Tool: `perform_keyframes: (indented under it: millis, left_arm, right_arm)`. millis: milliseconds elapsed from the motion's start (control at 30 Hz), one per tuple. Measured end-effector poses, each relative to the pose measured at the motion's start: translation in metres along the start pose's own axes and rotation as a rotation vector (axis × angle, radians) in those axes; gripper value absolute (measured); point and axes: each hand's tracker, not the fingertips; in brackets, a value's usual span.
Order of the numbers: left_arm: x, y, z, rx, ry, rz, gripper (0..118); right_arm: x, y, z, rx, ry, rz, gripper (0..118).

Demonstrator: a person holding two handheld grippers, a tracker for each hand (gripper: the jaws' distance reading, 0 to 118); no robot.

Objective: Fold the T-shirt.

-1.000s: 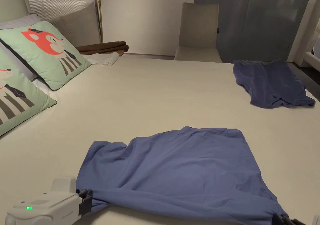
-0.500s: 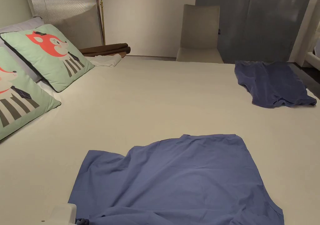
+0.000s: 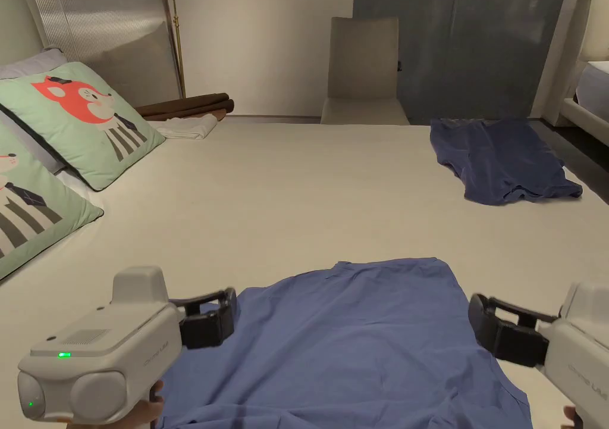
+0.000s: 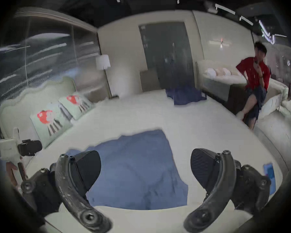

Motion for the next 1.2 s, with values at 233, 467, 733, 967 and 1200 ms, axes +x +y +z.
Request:
perform_keyframes:
  millis: [233,467,733,967,1200]
  left_arm:
    - [0.032,0.022,0.007,0.209,0.019,-0.056,94]
    - [0.033,0.017,0.002,0.24,0.039,-0.056,0]
    - [0.008,0.029,-0.034,0.036,0.01,-0.052,0]
    - [-0.054,0.047,-0.12,-0.303,-0.007,-0.015,0]
    - [-0.102,0.021,-0.192,-0.507,0.048,0.017,14]
  right_arm:
    - [-0.031,0.023,0.006,0.166,-0.078,0.109,101]
    - [-0.04,0.018,0.002,0.194,-0.11,0.163,0]
    - [-0.038,0.02,-0.013,0.175,-0.095,0.153,0]
    - [-0.036,0.025,-0.038,0.15,-0.09,0.158,0]
    - [-0.03,0.019,-0.072,0.087,-0.099,0.156,0]
